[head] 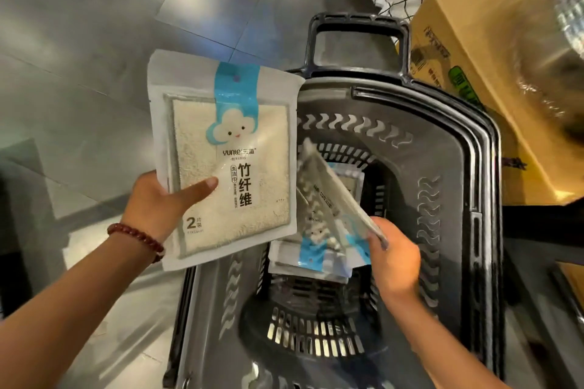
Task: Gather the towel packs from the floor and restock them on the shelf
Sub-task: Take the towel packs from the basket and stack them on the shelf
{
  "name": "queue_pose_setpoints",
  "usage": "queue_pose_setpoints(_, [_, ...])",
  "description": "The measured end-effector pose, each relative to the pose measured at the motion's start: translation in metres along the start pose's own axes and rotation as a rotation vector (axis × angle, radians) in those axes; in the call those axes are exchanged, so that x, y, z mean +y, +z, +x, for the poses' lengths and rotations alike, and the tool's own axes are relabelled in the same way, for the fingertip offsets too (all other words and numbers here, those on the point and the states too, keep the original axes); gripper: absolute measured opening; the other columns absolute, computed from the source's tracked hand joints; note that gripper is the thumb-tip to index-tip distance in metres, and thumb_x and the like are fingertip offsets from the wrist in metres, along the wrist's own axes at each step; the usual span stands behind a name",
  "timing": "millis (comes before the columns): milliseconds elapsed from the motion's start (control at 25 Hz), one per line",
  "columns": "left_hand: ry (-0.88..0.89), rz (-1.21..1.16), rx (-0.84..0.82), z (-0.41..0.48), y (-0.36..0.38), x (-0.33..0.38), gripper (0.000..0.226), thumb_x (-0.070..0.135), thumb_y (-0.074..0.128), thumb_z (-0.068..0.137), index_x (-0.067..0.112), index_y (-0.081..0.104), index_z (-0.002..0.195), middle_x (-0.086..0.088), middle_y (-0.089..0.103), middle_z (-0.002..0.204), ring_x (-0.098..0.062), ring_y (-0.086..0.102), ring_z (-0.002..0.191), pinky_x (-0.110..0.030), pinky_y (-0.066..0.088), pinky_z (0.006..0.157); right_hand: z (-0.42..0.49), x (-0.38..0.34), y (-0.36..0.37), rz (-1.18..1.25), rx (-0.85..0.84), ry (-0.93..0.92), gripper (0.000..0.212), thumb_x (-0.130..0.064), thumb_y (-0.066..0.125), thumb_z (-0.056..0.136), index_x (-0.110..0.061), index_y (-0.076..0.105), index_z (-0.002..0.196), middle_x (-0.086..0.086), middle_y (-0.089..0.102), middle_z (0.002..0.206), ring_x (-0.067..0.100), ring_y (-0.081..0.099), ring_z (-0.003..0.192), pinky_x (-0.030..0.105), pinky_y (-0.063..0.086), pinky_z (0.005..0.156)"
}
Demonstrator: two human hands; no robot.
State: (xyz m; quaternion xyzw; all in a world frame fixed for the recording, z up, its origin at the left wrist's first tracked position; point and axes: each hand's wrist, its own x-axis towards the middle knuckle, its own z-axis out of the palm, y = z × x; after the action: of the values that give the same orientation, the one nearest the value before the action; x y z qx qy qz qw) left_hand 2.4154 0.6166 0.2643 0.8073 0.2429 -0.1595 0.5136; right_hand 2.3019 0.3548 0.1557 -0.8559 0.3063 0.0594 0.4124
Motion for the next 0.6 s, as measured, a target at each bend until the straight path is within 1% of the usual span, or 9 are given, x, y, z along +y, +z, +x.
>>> queue_pose_setpoints(80, [-0.009, 0.027, 0.048, -0.006, -0.002, 0.007, 0.025, 0.013, 0.071, 0.078, 0.017, 0.061, 0.101, 0.007, 0.064, 0.084, 0.004, 0.057, 0.066, -0.013, 0.042, 0.056, -0.002, -0.018, -0.022, -0.004, 0.034, -0.109, 0.026, 0.005, 0.058, 0.084, -0.012, 0.072, 0.098, -0.002, 0.068, 0.083, 0.015, 0.062, 0.075, 0.006, 0.041, 0.064])
queue_pose_setpoints(160, [0.021, 0.041, 0.08, -0.011, -0.005, 0.014, 0.029, 0.013, 0.07, 0.08, 0.014, 0.061, 0.107, 0.002, 0.062, 0.093, 0.004, 0.054, 0.071, -0.013, 0.039, 0.06, -0.004, -0.037, -0.047, -0.134, 0.041, -0.258, 0.029, 0.007, 0.064, 0.079, -0.013, 0.073, 0.097, 0.001, 0.073, 0.09, 0.02, 0.067, 0.081, 0.021, 0.048, 0.072])
queue_pose_setpoints(200, [0.056, 0.049, 0.081, -0.014, -0.007, 0.017, 0.029, 0.012, 0.069, 0.081, 0.013, 0.061, 0.109, 0.002, 0.061, 0.093, 0.005, 0.053, 0.071, -0.012, 0.038, 0.06, -0.004, -0.047, -0.061, -0.243, 0.029, -0.372, 0.033, 0.011, 0.067, 0.073, -0.013, 0.074, 0.096, 0.003, 0.073, 0.088, 0.023, 0.068, 0.08, 0.026, 0.052, 0.07])
queue_pose_setpoints(280, [0.109, 0.079, 0.073, -0.019, -0.01, 0.023, 0.027, 0.012, 0.066, 0.083, 0.013, 0.061, 0.109, 0.004, 0.06, 0.093, 0.006, 0.052, 0.071, -0.009, 0.036, 0.059, 0.0, -0.069, -0.086, -0.471, -0.026, -0.601, 0.045, 0.018, 0.071, 0.059, -0.015, 0.075, 0.09, 0.004, 0.072, 0.074, 0.027, 0.068, 0.067, 0.033, 0.056, 0.054])
queue_pose_setpoints(360, [0.128, 0.122, 0.041, -0.022, -0.011, 0.027, 0.022, 0.014, 0.065, 0.085, 0.015, 0.06, 0.106, 0.005, 0.06, 0.091, 0.004, 0.052, 0.07, -0.01, 0.036, 0.058, 0.006, -0.097, -0.103, -0.648, -0.172, -0.742, 0.053, 0.019, 0.07, 0.05, -0.022, 0.072, 0.084, 0.0, 0.062, 0.058, 0.027, 0.059, 0.052, 0.032, 0.05, 0.039])
queue_pose_setpoints(400, [0.142, 0.145, 0.002, -0.024, -0.011, 0.028, 0.02, 0.014, 0.064, 0.085, 0.016, 0.06, 0.104, 0.007, 0.06, 0.087, 0.005, 0.052, 0.07, -0.009, 0.037, 0.058, 0.009, -0.112, -0.107, -0.71, -0.278, -0.781, 0.056, 0.018, 0.066, 0.052, -0.026, 0.07, 0.087, -0.001, 0.06, 0.058, 0.028, 0.058, 0.053, 0.033, 0.049, 0.041])
queue_pose_setpoints(480, [0.175, 0.158, -0.107, -0.026, -0.01, 0.029, 0.013, 0.012, 0.062, 0.086, 0.019, 0.059, 0.097, 0.015, 0.059, 0.081, 0.009, 0.057, 0.065, -0.003, 0.041, 0.056, 0.012, -0.144, -0.11, -0.807, -0.506, -0.772, 0.055, 0.008, 0.057, 0.074, -0.033, 0.066, 0.11, 0.0, 0.07, 0.089, 0.028, 0.065, 0.084, 0.038, 0.055, 0.066])
queue_pose_setpoints(520, [0.194, 0.164, -0.162, -0.027, -0.01, 0.029, 0.012, 0.011, 0.06, 0.087, 0.021, 0.059, 0.091, 0.017, 0.059, 0.081, 0.012, 0.059, 0.063, 0.0, 0.042, 0.056, 0.013, -0.157, -0.111, -0.831, -0.578, -0.748, 0.052, 0.002, 0.052, 0.083, -0.035, 0.06, 0.119, -0.002, 0.069, 0.105, 0.025, 0.062, 0.1, 0.036, 0.053, 0.078])
queue_pose_setpoints(600, [0.209, 0.209, -0.24, -0.028, -0.009, 0.028, 0.018, 0.011, 0.059, 0.088, 0.028, 0.057, 0.083, 0.02, 0.061, 0.077, 0.02, 0.057, 0.061, 0.003, 0.04, 0.056, 0.014, -0.176, -0.111, -0.853, -0.63, -0.733, 0.045, -0.006, 0.049, 0.09, -0.037, 0.058, 0.122, -0.006, 0.066, 0.115, 0.019, 0.058, 0.11, 0.032, 0.049, 0.087])
